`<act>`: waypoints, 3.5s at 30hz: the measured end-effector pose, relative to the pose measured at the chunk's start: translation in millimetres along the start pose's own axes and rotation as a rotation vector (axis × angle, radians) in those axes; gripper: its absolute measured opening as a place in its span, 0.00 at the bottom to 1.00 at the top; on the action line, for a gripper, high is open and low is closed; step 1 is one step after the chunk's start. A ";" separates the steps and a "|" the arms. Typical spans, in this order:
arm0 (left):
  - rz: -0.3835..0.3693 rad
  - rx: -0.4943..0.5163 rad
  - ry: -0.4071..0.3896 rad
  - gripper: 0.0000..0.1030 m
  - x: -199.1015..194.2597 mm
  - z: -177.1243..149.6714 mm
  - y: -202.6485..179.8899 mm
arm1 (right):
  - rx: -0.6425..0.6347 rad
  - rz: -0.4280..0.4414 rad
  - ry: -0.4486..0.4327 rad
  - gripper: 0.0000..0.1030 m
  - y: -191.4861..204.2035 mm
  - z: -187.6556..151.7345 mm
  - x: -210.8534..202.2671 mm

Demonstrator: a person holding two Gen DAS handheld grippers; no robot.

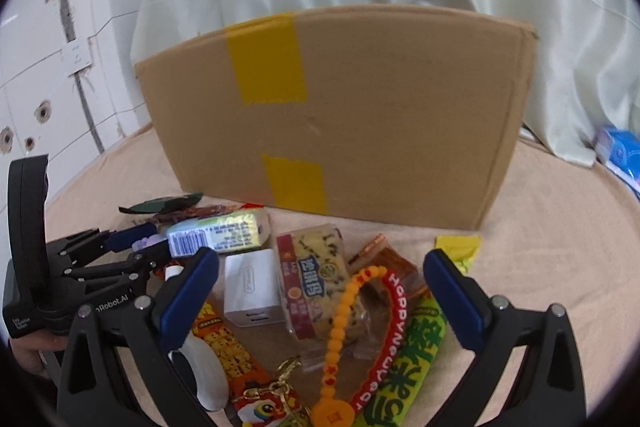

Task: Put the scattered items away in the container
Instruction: 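Grasp the purple plush keychain with the left tool while the right tool approaches the snack bar, then lift the purple plush with the left tool while the right tool grasps the clear-wrapped snack bar, then carry both items over the box and open both tools to drop them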

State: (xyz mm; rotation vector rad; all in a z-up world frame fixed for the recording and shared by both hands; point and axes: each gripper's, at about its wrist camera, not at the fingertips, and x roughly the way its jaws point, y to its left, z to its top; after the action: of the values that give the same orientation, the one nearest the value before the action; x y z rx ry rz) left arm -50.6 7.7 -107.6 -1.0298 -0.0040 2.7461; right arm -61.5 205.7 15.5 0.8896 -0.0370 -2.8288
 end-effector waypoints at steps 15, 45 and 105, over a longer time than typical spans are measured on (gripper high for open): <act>-0.019 -0.020 -0.032 0.35 -7.8 -9.8 18.1 | -0.143 0.084 0.133 0.76 -0.5 -0.7 3.0; -0.047 -0.032 -0.048 0.35 -19.8 -9.3 21.9 | -0.220 0.099 0.334 0.43 2.9 33.3 52.1; -0.003 0.144 -0.024 0.36 44.0 252.8 -40.3 | 0.002 0.044 0.055 0.43 -48.1 222.5 56.8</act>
State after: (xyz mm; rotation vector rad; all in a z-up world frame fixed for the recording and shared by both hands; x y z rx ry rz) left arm -239.6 73.5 57.9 -0.9580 0.1858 2.7092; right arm -241.8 236.8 162.4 0.9546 -0.0510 -2.7623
